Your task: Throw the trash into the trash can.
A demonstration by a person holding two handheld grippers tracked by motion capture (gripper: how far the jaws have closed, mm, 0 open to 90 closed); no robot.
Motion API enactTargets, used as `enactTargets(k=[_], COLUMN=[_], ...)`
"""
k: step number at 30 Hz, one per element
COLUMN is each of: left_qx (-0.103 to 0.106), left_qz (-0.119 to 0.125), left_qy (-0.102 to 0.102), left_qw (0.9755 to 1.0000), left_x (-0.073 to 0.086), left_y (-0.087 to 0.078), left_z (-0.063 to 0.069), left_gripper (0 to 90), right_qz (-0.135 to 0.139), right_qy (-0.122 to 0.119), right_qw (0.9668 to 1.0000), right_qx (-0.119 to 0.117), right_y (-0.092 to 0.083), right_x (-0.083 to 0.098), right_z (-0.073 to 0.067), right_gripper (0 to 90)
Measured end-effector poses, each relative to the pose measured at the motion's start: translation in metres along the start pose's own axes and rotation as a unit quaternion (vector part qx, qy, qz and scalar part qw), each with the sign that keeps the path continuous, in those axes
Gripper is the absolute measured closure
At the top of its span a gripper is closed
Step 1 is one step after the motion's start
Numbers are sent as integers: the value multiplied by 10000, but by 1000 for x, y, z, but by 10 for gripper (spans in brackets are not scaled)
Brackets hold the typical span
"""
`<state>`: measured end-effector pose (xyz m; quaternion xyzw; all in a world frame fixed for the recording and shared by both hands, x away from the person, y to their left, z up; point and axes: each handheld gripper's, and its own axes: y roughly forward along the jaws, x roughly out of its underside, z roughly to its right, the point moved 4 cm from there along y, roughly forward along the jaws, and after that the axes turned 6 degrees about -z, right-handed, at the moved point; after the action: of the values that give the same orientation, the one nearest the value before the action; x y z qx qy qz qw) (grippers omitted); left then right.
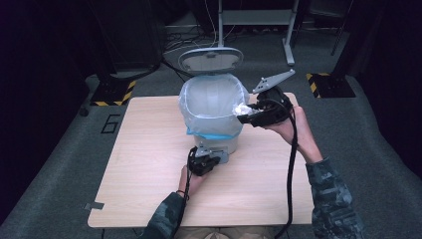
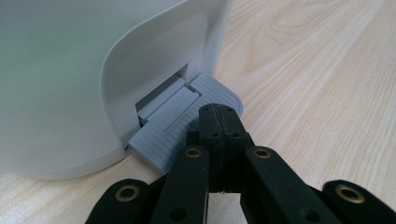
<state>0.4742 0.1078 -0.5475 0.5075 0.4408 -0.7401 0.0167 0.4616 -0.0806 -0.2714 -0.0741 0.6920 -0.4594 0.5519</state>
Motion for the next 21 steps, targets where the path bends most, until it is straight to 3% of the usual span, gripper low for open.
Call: enactTargets(k=[18, 19, 21], left_qx=[15, -2, -1], left_qz=[2, -34, -32], left_qy=[-29, 162, 155], left_qw=[10000, 9999, 9999], left_x=[0, -1, -1], left_y=[0, -1, -1], left_z=[0, -3, -3], left_gripper=[899, 898, 898], right_qz=[24, 18, 31], right_qy=[12, -15, 10], right_qw=[10000, 10000, 10000], right_qx=[-74, -70, -50], right_y=[8, 8, 8], right_x=[-19, -20, -23], right_z=[12, 13, 14], right_gripper=[570, 570, 570])
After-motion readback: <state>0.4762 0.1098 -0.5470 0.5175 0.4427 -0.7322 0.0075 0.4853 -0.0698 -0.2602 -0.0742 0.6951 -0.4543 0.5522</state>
